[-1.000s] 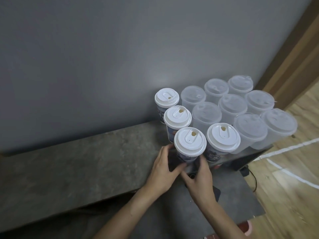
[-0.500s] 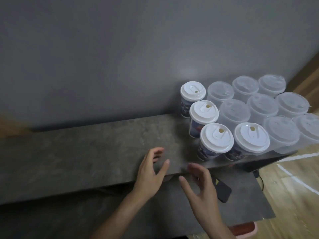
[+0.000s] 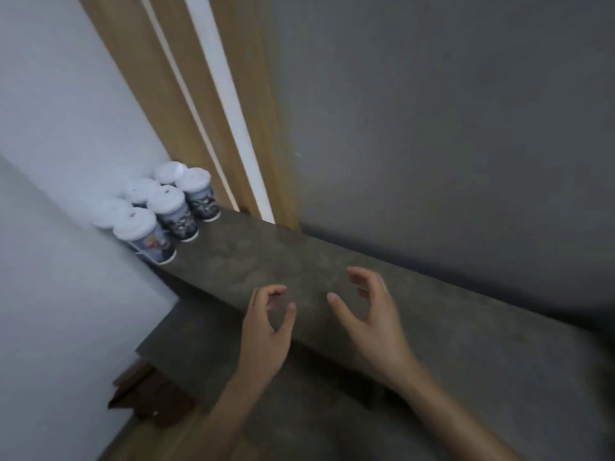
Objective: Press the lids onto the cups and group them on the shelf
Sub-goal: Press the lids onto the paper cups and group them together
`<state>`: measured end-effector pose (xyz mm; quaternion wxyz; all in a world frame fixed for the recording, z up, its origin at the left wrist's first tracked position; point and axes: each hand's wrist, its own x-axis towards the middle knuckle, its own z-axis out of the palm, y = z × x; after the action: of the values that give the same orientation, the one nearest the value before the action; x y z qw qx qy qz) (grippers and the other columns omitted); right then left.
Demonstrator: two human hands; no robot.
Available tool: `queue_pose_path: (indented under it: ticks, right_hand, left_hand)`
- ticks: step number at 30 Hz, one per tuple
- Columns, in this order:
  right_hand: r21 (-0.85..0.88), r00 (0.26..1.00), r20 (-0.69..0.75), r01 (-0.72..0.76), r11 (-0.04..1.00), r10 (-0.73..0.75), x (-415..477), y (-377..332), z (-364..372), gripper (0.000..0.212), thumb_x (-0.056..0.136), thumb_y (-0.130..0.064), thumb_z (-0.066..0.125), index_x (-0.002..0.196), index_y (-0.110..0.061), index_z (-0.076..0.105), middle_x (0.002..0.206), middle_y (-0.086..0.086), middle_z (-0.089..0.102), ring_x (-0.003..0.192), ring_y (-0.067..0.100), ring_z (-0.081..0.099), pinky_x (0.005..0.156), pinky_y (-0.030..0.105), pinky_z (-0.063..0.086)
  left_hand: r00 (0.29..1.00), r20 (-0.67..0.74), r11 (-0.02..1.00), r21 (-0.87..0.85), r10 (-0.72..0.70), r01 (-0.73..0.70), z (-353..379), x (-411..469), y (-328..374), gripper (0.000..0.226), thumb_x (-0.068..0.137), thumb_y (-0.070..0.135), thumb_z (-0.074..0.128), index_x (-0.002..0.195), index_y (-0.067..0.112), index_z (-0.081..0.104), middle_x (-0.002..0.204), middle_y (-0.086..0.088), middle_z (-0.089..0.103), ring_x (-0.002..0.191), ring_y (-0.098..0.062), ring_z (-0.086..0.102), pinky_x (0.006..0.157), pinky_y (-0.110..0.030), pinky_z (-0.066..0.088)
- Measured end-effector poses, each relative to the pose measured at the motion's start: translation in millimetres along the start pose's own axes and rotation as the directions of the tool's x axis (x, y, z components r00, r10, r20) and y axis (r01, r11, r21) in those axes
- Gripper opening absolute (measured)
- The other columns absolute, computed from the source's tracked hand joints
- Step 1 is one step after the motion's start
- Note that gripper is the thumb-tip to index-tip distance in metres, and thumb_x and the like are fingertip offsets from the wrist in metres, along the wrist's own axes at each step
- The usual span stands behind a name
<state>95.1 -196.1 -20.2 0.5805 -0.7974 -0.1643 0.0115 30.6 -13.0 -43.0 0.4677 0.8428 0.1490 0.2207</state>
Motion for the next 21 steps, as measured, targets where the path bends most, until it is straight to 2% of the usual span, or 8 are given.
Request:
queue_pose_path:
  ticks: [3,6,9,10,13,15,18,21]
  right_hand:
    - [-0.012,0.991,0.127,0.041,0.999,-0.039,47,-31,59,0.052,0.092,-0.041,0.075,0.137,-0.027,0.055,0.130,-0.016,0.054,0.121,-0.010,0.050,0.095,0.001,0.036]
    - [-0.070,0.968,0.233,0.106,0.992,-0.087,89,-52,115,0.057,0.093,-0.042,0.073,0.143,-0.025,0.051,0.135,-0.014,0.050,0.126,-0.001,0.048,0.103,0.015,0.039]
    - [-0.142,0.921,0.345,0.244,0.959,-0.183,127,-61,165,0.060,0.094,-0.041,0.072,0.145,-0.021,0.048,0.142,-0.008,0.049,0.132,0.006,0.046,0.111,0.028,0.041]
    - [-0.178,0.896,0.386,0.307,0.935,-0.221,141,-63,180,0.062,0.094,-0.041,0.072,0.146,-0.019,0.047,0.145,-0.004,0.049,0.135,0.009,0.045,0.114,0.030,0.039]
    - [-0.278,0.813,0.490,0.487,0.828,-0.313,180,-70,223,0.069,0.095,-0.038,0.070,0.153,-0.013,0.041,0.157,0.005,0.043,0.146,0.019,0.038,0.122,0.038,0.033]
    - [-0.338,0.762,0.543,0.583,0.739,-0.353,209,-81,256,0.074,0.095,-0.035,0.070,0.156,-0.010,0.036,0.163,0.008,0.036,0.151,0.023,0.030,0.126,0.041,0.027]
    - [-0.399,0.698,0.606,0.681,0.614,-0.380,251,-94,302,0.078,0.096,-0.028,0.069,0.160,-0.011,0.026,0.169,0.009,0.024,0.157,0.027,0.018,0.126,0.043,0.021]
    - [-0.418,0.643,0.674,0.738,0.529,-0.364,282,-96,333,0.076,0.097,-0.022,0.063,0.161,-0.011,0.023,0.170,0.011,0.017,0.159,0.030,0.010,0.126,0.045,0.018]
  left_hand:
    - [0.984,-0.165,0.996,0.052,-0.061,0.071,-65,40,-26,0.031,0.093,0.020,0.071,0.116,0.033,0.056,0.119,0.012,0.060,0.112,-0.001,0.057,0.101,-0.035,0.050]
    - [0.957,-0.287,0.980,0.173,-0.041,0.094,-118,81,-48,0.034,0.093,0.019,0.072,0.120,0.027,0.053,0.122,0.004,0.056,0.113,-0.009,0.053,0.102,-0.036,0.047]
    - [0.921,-0.380,0.924,0.376,0.086,0.069,-158,122,-68,0.043,0.088,0.018,0.076,0.125,0.013,0.055,0.128,-0.005,0.054,0.119,-0.018,0.048,0.100,-0.029,0.039]
    - [0.911,-0.395,0.893,0.445,0.121,0.074,-169,137,-77,0.051,0.086,0.020,0.078,0.129,0.009,0.054,0.134,-0.010,0.052,0.124,-0.024,0.047,0.102,-0.031,0.039]
    - [0.897,-0.394,0.799,0.595,0.199,0.084,-194,180,-106,0.070,0.080,0.028,0.083,0.138,0.005,0.050,0.148,-0.018,0.045,0.135,-0.038,0.041,0.108,-0.048,0.038]
    - [0.915,-0.370,0.761,0.637,0.163,0.122,-204,203,-128,0.079,0.075,0.029,0.086,0.140,0.005,0.048,0.150,-0.020,0.044,0.136,-0.041,0.040,0.107,-0.054,0.039]
    - [0.947,-0.304,0.708,0.691,0.101,0.146,-204,218,-158,0.085,0.074,0.035,0.086,0.145,0.009,0.046,0.154,-0.019,0.041,0.137,-0.043,0.042,0.105,-0.057,0.044]
    - [0.944,-0.297,0.698,0.707,0.142,0.118,-200,217,-175,0.084,0.080,0.042,0.081,0.149,0.013,0.042,0.157,-0.018,0.037,0.138,-0.041,0.042,0.103,-0.055,0.048]
